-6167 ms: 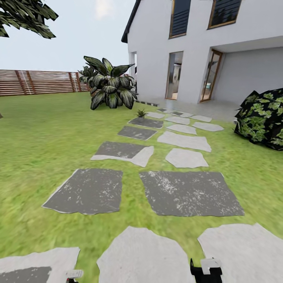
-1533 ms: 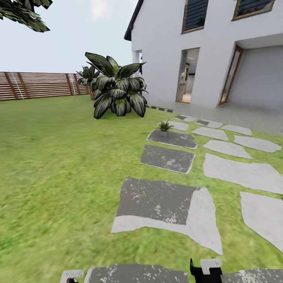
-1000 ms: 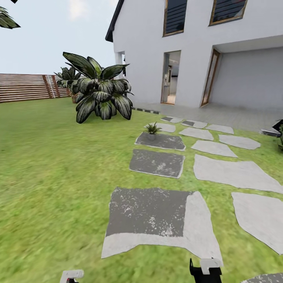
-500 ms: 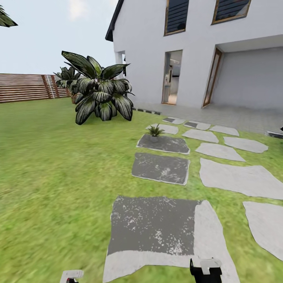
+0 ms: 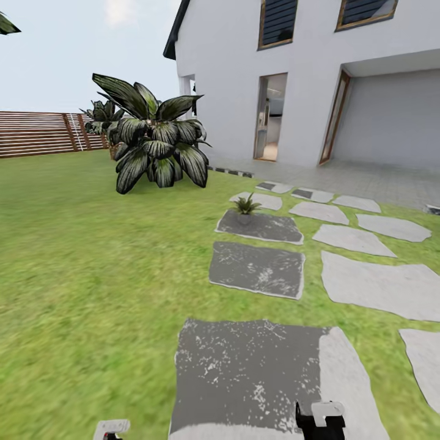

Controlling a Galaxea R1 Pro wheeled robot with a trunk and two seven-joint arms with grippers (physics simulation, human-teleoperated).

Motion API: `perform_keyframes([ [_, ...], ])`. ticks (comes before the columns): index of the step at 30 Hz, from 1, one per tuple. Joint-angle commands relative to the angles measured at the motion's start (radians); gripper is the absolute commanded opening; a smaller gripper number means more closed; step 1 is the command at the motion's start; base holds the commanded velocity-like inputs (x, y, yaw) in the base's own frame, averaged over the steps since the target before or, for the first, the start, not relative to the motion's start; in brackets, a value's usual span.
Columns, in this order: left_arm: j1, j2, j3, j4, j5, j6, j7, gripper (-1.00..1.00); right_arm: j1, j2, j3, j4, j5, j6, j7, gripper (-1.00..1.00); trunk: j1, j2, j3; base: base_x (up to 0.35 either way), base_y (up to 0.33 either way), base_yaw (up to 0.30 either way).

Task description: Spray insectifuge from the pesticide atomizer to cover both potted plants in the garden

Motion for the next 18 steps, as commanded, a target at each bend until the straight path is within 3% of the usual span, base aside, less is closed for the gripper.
perform_keyframes([
  [1, -0.001, 0.000, 0.009, 0.001, -0.010, -0.003, -0.003, -1.00, -0.001, 0.000, -0.007, 0.001, 0.011, -0.003, -0.005, 1.00, 0.000, 0.000, -0.001, 0.323, 0.123, 0.000],
  [18, -0.001, 0.000, 0.009, 0.001, -0.010, -0.003, -0.003, -1.00, -0.001, 0.002, -0.007, 0.003, 0.012, -0.003, -0.005, 1.00, 0.000, 0.000, -0.001, 0.323, 0.123, 0.000],
])
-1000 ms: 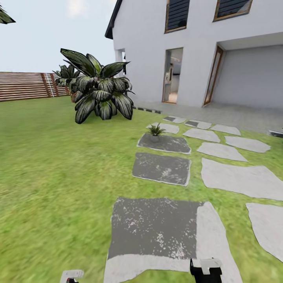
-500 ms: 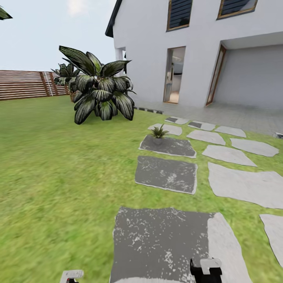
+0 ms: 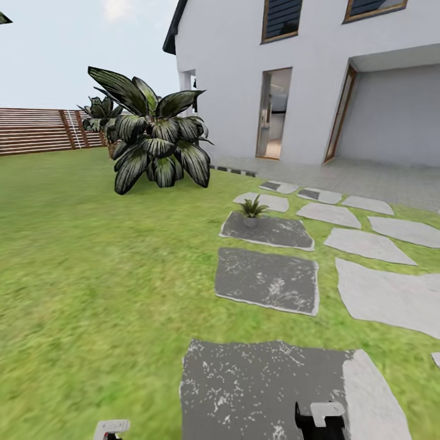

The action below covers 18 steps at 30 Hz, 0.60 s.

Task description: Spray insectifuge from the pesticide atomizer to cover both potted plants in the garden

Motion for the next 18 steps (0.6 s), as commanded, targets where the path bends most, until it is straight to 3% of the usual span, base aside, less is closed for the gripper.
perform_keyframes([
  [1, -0.001, 0.000, 0.008, 0.001, -0.010, -0.003, -0.003, -1.00, -0.001, 0.000, -0.006, 0.001, 0.010, -0.002, -0.005, 1.00, 0.000, 0.000, -0.001, 0.323, 0.123, 0.000],
  [12, -0.001, 0.000, 0.009, 0.001, -0.011, -0.003, -0.003, -1.00, -0.001, 0.004, -0.006, 0.021, 0.009, -0.002, -0.004, 1.00, 0.000, 0.000, -0.001, 0.327, 0.109, -0.009],
  [18, -0.001, 0.000, 0.009, 0.001, -0.010, -0.003, -0.003, -1.00, -0.001, 0.004, -0.006, 0.025, 0.009, -0.004, -0.004, 1.00, 0.000, 0.000, -0.001, 0.336, 0.074, -0.263],
])
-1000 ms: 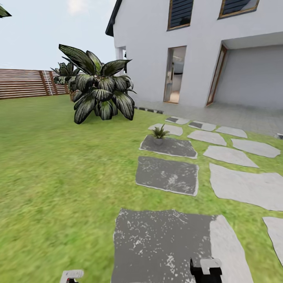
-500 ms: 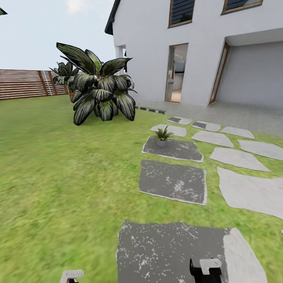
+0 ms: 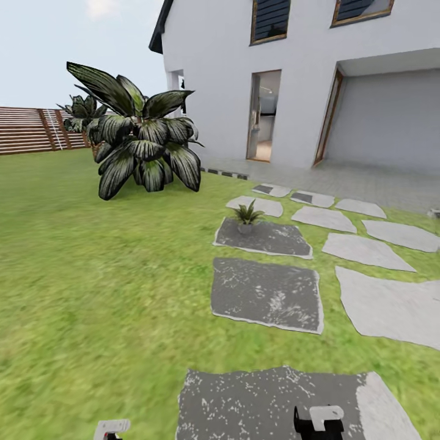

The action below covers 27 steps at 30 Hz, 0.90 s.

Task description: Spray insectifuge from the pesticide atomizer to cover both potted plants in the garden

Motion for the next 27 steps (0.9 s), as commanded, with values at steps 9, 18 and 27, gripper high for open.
perform_keyframes([
  [9, 0.000, 0.000, 0.009, 0.001, -0.009, -0.003, -0.003, -1.00, -0.001, 0.000, -0.006, 0.001, 0.011, -0.002, -0.006, 1.00, 0.000, 0.000, -0.001, 0.336, 0.088, -0.279],
  [18, 0.000, 0.000, 0.009, 0.001, -0.009, -0.003, -0.003, -1.00, -0.001, 0.000, -0.006, 0.001, 0.011, -0.002, -0.006, 1.00, 0.000, 0.000, -0.001, 0.337, 0.071, -0.169],
  [27, 0.000, 0.000, 0.009, 0.001, -0.010, -0.003, -0.003, -1.00, -0.001, 0.000, -0.006, 0.001, 0.011, -0.001, -0.006, 1.00, 0.000, 0.000, -0.001, 0.337, 0.002, -0.004],
])
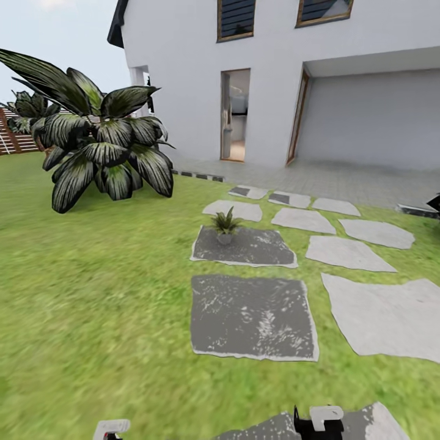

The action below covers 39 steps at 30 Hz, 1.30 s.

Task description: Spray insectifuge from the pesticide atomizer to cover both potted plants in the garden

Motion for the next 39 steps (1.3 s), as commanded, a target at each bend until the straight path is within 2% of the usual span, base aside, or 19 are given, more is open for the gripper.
perform_keyframes([
  [1, -0.001, 0.000, 0.009, 0.001, -0.010, -0.003, -0.003, -1.00, -0.001, 0.000, -0.007, 0.001, 0.011, -0.001, -0.006, 1.00, 0.000, 0.000, -0.001, 0.337, 0.000, 0.000],
  [15, -0.001, 0.000, 0.009, 0.001, -0.008, -0.003, -0.003, -1.00, -0.001, 0.000, -0.007, 0.001, 0.011, -0.001, -0.006, 1.00, 0.000, 0.000, -0.001, 0.337, 0.011, 0.000],
  [39, -0.001, 0.000, 0.009, 0.001, -0.009, -0.003, -0.003, -1.00, -0.001, 0.000, -0.007, 0.001, 0.011, -0.002, -0.006, 1.00, 0.000, 0.000, -0.001, 0.337, 0.113, 0.000],
])
